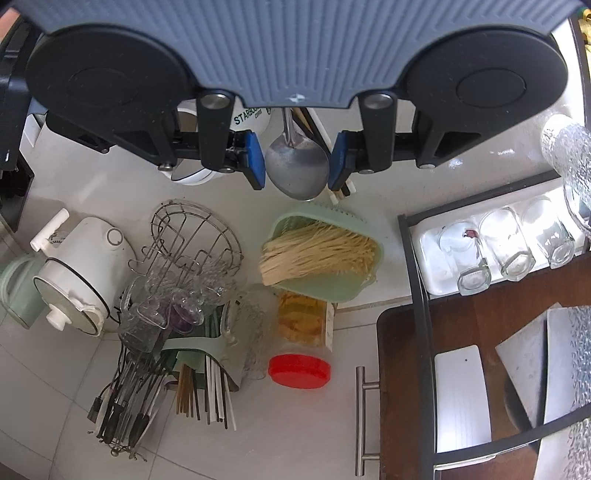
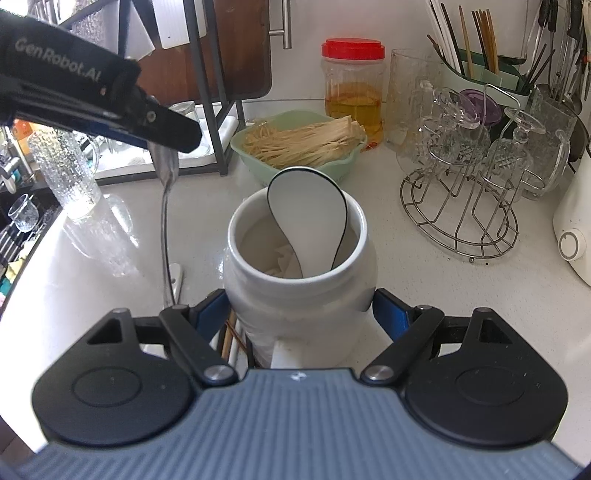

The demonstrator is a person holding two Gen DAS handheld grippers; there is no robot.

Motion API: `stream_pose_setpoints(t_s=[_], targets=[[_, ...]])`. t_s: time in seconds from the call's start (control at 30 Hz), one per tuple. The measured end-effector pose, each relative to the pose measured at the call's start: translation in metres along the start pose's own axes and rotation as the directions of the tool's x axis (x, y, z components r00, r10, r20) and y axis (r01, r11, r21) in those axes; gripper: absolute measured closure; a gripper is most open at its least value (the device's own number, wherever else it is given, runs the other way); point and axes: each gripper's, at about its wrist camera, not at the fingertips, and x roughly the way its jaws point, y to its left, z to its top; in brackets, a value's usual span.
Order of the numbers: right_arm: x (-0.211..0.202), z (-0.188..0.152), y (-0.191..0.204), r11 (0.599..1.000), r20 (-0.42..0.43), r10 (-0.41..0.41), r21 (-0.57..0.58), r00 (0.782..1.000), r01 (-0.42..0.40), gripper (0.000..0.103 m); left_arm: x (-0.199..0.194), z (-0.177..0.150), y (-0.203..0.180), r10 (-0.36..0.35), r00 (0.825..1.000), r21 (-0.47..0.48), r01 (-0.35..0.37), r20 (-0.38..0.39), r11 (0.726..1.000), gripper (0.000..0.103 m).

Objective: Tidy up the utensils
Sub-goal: 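Lift the metal spoon with the left gripper and carry it to the jar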

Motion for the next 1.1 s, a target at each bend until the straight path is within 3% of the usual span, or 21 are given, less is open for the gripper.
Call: stream_pose_setpoints(t_s=[0.5, 1.1], targets=[[0.001, 0.000, -0.002, 1.000, 0.005, 0.009, -0.005, 1.000, -0.009, 0.016, -0.016, 0.027, -0.013, 0.000, 1.000, 0.050, -0.001, 0.026, 0.999, 0.060], [0.003, 0.002, 0.001, 1.000, 0.004, 0.013, -0.008, 1.000, -0.013, 0.016, -0.030, 0.066, -0.042, -0.084, 0.992, 0.106, 0.075, 0.090, 0.992, 0.061]])
